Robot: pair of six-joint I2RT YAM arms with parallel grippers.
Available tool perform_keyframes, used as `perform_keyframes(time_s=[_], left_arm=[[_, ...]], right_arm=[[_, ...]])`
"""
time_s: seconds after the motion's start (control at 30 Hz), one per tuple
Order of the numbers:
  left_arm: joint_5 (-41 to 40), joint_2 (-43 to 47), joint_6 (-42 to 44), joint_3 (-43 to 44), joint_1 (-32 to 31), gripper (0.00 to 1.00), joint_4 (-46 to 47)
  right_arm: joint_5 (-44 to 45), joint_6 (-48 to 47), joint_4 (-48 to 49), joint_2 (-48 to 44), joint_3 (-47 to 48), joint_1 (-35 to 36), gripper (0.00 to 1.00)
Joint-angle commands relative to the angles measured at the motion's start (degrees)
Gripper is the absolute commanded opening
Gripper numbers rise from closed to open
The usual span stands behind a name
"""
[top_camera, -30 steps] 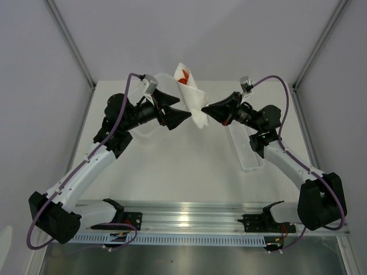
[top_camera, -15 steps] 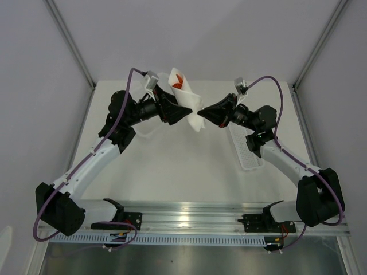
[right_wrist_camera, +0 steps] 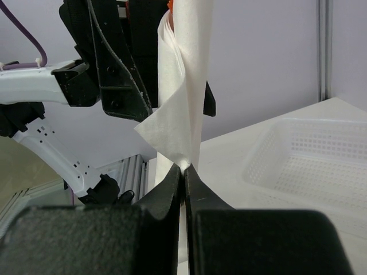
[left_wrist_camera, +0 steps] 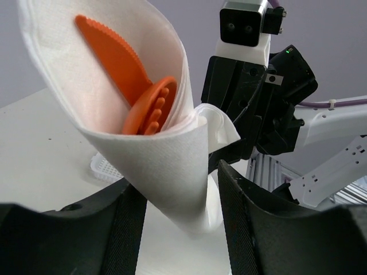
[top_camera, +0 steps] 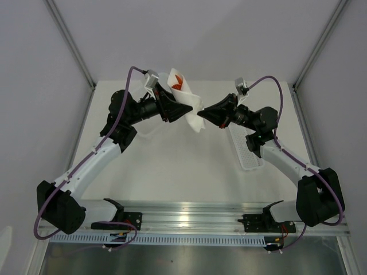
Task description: Place the utensils on the paper napkin and roll it up
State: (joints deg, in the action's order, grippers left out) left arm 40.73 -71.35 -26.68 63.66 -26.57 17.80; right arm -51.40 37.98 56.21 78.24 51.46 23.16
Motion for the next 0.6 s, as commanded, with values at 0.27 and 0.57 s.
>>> perform_keyframes(time_s=[0.27,0.57], left_arm=[[-0.30,-0.90,-1.01,2.70,-1.29,0.39,2.41],[-0.13,0.07,-0.84,2.35,-1.47,0.01,1.62]], right_arm=[[-1.07,0.17,3.91,-0.10,1.80,1.01,0.00],[-1.60,-1.15,0.05,0.43,2.41,0.84,0.06]])
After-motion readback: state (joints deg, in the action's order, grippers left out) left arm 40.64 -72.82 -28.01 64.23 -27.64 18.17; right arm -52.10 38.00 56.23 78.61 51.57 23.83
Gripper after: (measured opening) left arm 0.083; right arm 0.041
